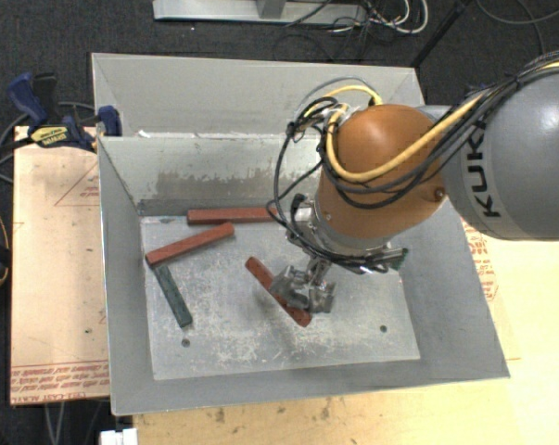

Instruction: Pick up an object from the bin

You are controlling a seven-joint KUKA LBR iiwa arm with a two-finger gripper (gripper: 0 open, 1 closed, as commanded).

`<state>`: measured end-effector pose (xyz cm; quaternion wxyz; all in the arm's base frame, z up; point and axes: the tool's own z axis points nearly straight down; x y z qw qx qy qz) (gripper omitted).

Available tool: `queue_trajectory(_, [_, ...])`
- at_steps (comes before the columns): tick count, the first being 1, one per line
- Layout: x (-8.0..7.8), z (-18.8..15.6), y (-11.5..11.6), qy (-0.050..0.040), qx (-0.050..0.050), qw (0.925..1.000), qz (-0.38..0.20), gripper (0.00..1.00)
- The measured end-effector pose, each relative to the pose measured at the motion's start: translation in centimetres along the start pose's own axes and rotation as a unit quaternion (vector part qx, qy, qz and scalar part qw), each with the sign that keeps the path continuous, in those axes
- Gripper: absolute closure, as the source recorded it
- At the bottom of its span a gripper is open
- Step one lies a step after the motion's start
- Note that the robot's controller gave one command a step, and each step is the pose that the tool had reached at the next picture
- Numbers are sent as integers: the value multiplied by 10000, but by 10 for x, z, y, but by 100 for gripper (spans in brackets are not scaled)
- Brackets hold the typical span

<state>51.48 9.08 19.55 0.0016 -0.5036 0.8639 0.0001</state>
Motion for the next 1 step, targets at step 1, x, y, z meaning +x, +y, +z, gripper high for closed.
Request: queue_trajectory(1, [3, -50, -17, -17, 22, 10000, 32, 100])
